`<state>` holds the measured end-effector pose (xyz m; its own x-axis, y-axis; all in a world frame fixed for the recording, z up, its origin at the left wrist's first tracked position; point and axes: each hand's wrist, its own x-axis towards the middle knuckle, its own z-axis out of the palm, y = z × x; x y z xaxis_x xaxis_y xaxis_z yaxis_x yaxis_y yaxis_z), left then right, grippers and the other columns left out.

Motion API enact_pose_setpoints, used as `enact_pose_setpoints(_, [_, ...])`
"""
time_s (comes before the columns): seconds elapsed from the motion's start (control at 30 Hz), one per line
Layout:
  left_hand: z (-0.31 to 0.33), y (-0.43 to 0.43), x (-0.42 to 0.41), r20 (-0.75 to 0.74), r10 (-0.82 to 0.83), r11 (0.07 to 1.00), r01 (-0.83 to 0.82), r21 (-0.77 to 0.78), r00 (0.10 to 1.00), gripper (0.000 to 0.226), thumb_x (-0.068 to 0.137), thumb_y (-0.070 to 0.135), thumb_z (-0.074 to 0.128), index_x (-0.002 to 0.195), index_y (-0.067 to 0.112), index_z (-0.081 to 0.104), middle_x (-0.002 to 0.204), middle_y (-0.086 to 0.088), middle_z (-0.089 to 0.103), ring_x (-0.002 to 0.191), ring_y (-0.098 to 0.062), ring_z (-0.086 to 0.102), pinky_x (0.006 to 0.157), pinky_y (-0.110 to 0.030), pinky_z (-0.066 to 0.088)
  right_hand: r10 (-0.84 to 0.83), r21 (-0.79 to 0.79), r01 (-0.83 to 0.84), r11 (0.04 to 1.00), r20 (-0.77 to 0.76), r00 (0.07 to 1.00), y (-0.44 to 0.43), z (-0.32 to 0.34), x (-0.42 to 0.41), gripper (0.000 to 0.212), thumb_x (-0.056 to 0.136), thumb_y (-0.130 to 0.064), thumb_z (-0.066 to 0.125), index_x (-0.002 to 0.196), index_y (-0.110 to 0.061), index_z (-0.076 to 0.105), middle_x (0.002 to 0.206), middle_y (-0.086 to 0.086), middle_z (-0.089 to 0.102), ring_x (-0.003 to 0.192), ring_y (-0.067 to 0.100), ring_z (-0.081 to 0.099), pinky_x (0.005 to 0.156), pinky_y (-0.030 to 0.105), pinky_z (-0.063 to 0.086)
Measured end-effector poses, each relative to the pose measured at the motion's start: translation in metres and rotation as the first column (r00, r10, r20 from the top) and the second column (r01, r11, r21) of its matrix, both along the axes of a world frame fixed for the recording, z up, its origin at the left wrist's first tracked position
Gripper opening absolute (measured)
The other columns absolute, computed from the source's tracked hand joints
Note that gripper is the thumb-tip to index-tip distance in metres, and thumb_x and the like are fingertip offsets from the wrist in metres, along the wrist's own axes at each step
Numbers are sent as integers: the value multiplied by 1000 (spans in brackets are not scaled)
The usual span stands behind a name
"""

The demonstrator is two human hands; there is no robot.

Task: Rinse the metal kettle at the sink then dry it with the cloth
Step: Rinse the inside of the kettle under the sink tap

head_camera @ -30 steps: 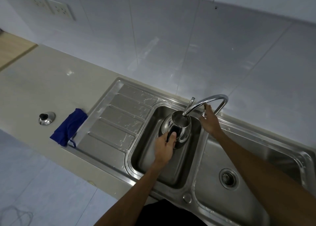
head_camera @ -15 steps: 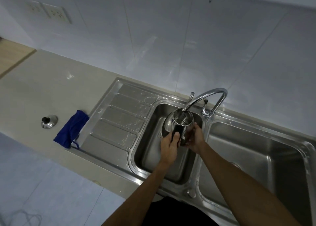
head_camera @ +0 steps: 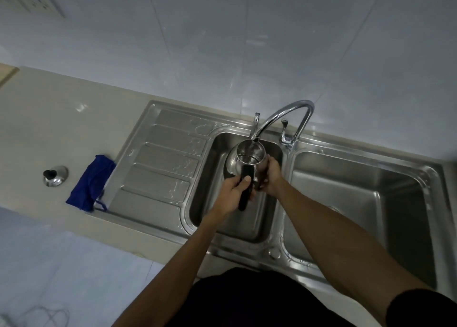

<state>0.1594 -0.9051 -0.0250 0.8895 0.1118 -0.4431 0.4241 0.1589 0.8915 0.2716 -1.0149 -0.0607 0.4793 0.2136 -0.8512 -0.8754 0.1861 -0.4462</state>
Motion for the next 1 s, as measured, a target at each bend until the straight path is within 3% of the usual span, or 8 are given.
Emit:
enact_pose_setpoints(0.07, [4,0,0,-13,-17,1000,16,-7,1000,29,106,13,46,104,-11,61,91,-29,62,85,-40,60,92,-63,50,-7,7,7,1000,0,1000,1,0,1,59,94,-63,39,88,-13,70,72,10,75,81,24,62,65,31,48])
enact_pose_setpoints(0.17, [8,1,-1,-11,-57,998,57,-17,998,38,106,12,45,106,-24,58,93,-31,63,87,-42,61,95,-62,50,-5,7,5,1000,4,1000,1,-2,3,63,94,-64,38,95,-11,72,89,11,71,87,25,64,75,33,51])
enact_pose_setpoints(0.23, [10,0,-1,-9,-83,997,83,-1,997,40,107,12,45,106,-26,57,92,-31,64,88,-42,62,96,-60,50,5,3,-5,1000,5,1000,1,-1,3,64,93,-65,37,95,-12,72,88,12,72,87,25,65,76,33,51])
enact_pose_setpoints(0.4, [13,1,1,-20,-107,994,107,28,994,40,107,15,44,108,-23,58,91,-29,65,87,-41,63,94,-58,52,-12,-33,12,999,0,1000,2,5,4,60,93,-64,39,82,-15,71,69,8,72,75,22,63,64,29,47])
enact_pose_setpoints(0.53, [12,3,4,-34,-86,996,87,36,996,38,108,15,44,108,-20,58,90,-27,63,81,-37,62,88,-55,53,-30,-11,30,999,-6,1000,4,7,3,60,94,-63,38,84,-14,70,78,10,70,76,23,63,65,31,48])
enact_pose_setpoints(0.63, [11,6,4,-16,-97,994,97,53,995,30,108,14,43,104,-10,60,87,-25,61,71,-31,59,79,-42,52,-36,-7,36,999,-4,999,5,8,0,58,95,-63,37,87,-15,69,81,10,69,78,23,62,65,33,48])
enact_pose_setpoints(1.0, [7,15,9,-16,-135,988,136,75,991,28,108,15,44,99,-6,60,78,-16,61,67,-26,59,74,-36,54,-42,14,42,999,-19,999,11,4,-3,61,95,-64,33,90,-15,70,86,12,69,80,25,62,68,34,48])
